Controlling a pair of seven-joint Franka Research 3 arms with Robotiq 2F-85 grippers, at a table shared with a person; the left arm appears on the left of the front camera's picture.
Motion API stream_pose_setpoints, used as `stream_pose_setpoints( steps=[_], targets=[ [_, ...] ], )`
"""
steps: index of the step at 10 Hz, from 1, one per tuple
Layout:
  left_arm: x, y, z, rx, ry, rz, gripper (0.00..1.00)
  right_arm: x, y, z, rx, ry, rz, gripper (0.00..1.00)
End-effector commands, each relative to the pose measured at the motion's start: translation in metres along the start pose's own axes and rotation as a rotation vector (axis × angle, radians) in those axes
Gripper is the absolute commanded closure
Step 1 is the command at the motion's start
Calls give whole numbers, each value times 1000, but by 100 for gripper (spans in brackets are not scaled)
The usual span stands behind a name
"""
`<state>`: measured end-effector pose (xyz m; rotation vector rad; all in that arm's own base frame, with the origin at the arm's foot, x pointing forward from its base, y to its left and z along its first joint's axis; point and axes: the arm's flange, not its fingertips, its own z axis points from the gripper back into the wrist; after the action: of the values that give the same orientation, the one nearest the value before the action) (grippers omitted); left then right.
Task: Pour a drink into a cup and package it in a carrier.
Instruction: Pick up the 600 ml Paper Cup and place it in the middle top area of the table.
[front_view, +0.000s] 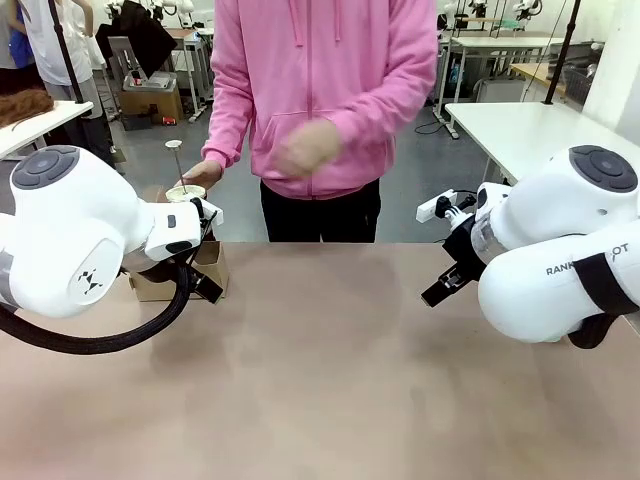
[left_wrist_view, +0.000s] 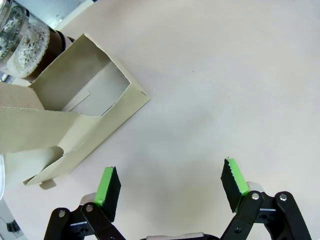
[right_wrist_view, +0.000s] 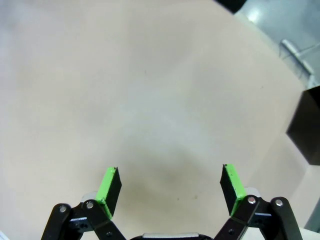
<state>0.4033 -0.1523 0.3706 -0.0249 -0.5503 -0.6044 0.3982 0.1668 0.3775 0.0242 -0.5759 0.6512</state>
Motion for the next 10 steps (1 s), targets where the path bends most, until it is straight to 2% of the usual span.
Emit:
stream_pose_setpoints(
  steps=[1,3,5,8,10],
  targets=[
    [0,0,0,0,0,0,0,24,-30,36,18,-19,-9,0],
    [0,0,0,0,0,0,0,46,-75,76,122,-9,11,0],
    [0,0,0,0,0,0,0,49,-125,112,301,-45,117,0],
    [0,0,0,0,0,0,0,13,-199,145,486,-169,258,0],
    [0,0,0,0,0,0,0,-13,-225,141,544,-261,358,0]
  ],
)
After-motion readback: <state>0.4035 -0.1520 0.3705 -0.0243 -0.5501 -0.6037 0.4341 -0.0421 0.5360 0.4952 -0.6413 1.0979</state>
